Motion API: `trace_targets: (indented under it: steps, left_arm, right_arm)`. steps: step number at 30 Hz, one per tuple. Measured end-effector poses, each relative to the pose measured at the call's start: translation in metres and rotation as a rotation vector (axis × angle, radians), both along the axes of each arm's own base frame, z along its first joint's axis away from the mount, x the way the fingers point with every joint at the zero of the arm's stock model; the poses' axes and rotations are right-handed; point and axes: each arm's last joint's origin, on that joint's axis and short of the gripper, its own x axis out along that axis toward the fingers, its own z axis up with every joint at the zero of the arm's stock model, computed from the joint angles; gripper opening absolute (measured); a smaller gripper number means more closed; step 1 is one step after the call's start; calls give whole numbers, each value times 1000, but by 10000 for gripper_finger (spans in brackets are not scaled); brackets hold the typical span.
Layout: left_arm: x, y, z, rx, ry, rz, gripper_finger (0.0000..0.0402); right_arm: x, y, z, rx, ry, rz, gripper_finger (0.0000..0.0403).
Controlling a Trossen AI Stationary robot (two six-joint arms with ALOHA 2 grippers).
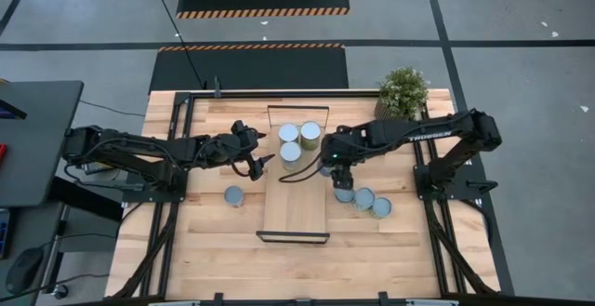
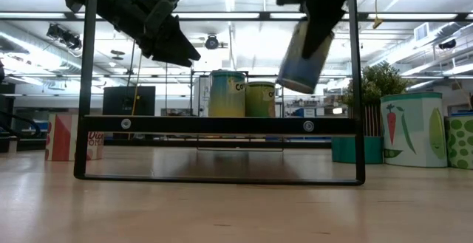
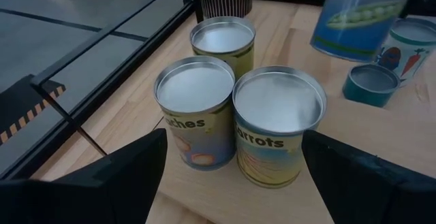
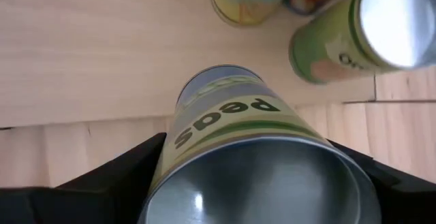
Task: Pick and place cans onto a shelf
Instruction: Put the canned peas on the shelf
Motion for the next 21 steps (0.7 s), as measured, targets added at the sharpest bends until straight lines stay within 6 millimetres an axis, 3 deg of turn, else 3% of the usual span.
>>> trace_targets:
  steps: [6, 12, 21]
  left_arm:
    - [0, 0, 0, 0, 5, 0, 345]
    - [0, 0, -1, -1, 10, 0, 345]
    - [-1, 0, -2, -11, 22, 5, 345]
  right_arm:
    - [31, 4, -2, -25, 40, 55, 328]
    - [61, 1, -21, -40, 134, 94, 328]
    - [79, -8, -40, 8, 217, 120, 330]
